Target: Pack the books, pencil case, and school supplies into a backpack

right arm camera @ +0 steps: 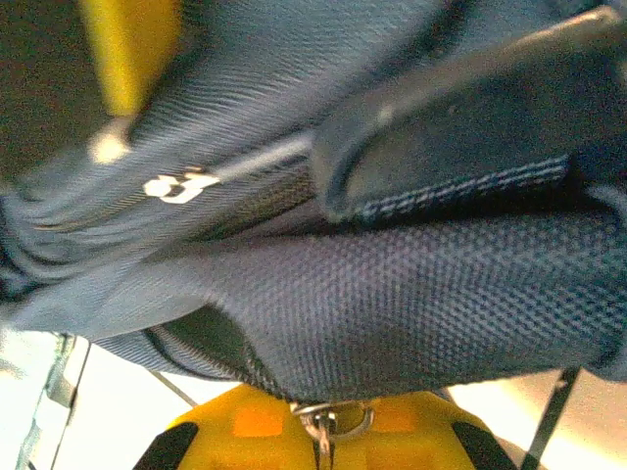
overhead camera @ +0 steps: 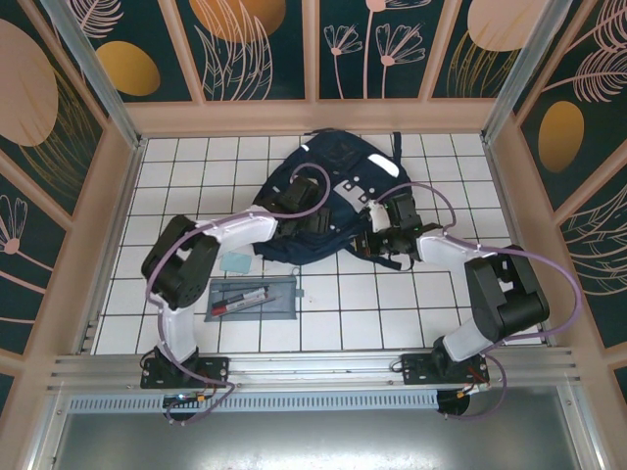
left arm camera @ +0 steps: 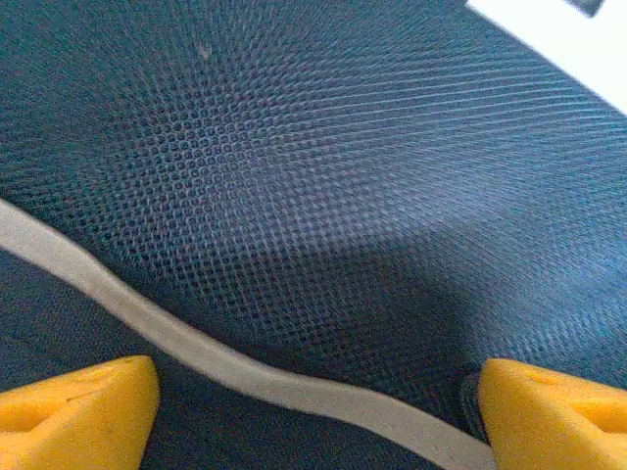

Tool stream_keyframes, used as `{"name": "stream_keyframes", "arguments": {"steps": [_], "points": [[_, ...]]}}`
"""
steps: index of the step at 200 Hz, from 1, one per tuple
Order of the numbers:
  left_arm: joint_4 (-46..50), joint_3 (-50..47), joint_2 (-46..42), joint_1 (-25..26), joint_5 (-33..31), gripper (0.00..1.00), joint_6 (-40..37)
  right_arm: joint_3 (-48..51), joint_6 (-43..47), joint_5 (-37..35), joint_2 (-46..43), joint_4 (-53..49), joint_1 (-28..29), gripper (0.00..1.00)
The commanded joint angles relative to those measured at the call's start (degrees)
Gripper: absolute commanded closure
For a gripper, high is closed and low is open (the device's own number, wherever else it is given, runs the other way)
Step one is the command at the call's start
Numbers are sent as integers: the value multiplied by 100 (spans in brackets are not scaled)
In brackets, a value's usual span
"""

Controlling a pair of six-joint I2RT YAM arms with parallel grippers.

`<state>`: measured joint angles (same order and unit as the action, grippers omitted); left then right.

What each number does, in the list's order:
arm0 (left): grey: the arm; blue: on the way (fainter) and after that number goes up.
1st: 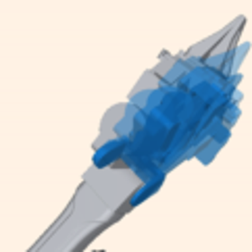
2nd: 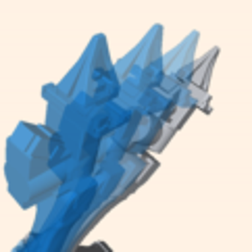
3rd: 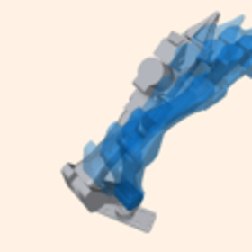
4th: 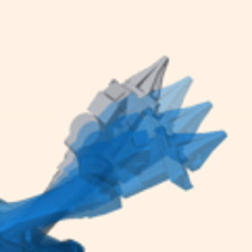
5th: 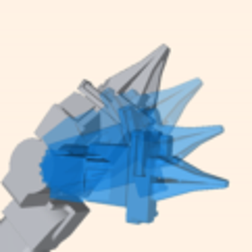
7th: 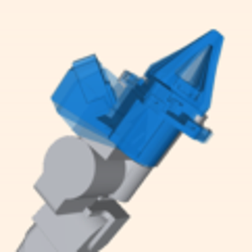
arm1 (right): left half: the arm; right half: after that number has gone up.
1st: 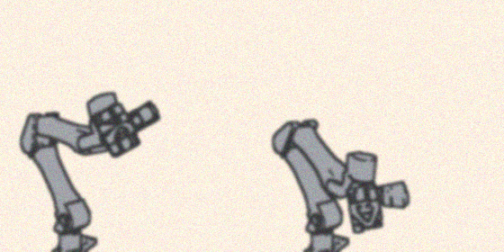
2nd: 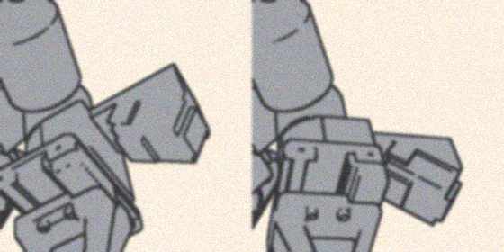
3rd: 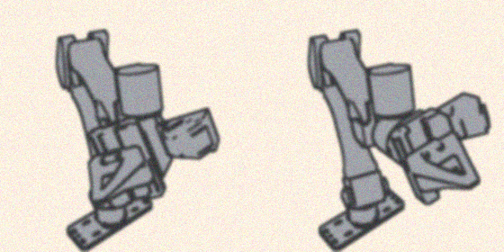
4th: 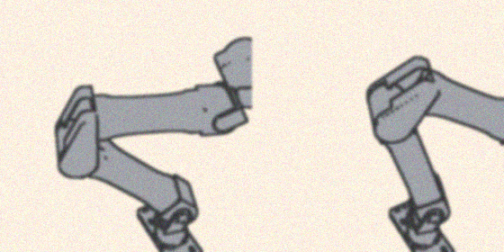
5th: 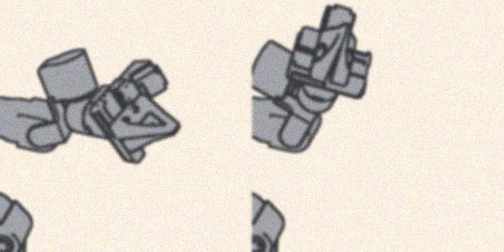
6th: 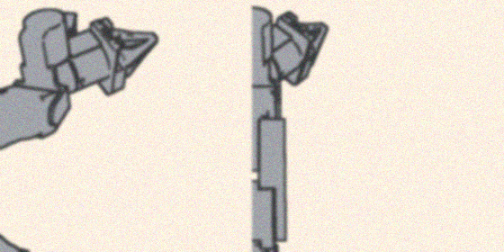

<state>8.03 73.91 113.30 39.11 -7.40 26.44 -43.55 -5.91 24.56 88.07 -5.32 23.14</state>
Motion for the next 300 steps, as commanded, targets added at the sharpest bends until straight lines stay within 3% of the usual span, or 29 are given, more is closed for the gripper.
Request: {"name": "stream_keyframes", "arguments": {"steps": [1,54,89,111,137,179,203,239,275,300], "points": [[-382,-7,673,-8,479,20,383,-200,386,-145,118,-558,379,100],[-758,259,1184,-2,1106,29,1007,-1046,99,-844,561,-1973,1223,100],[-1088,53,1171,-2,1453,31,1271,-1132,-608,-461,697,-1206,1455,100],[-1212,-113,1019,-8,1600,32,1391,-1328,-705,-977,935,-1187,1440,100],[-843,-158,557,-22,1247,18,1152,-1375,-752,-1328,1036,-1524,1198,100],[-125,-256,-664,-336,661,2,997,-1046,-977,-1013,753,-1298,965,100],[203,-486,-1277,-503,248,2,890,-1039,-1008,-998,805,-1250,965,100],[1,-1063,-1370,-765,315,2,1094,-1132,-987,-926,874,-1184,968,100],[-336,-1179,-786,-771,630,14,1280,-1151,-939,-933,783,-1217,968,100],[-746,-1454,-414,-770,1179,42,1507,-1091,-1001,-728,738,-1033,979,100]]}}
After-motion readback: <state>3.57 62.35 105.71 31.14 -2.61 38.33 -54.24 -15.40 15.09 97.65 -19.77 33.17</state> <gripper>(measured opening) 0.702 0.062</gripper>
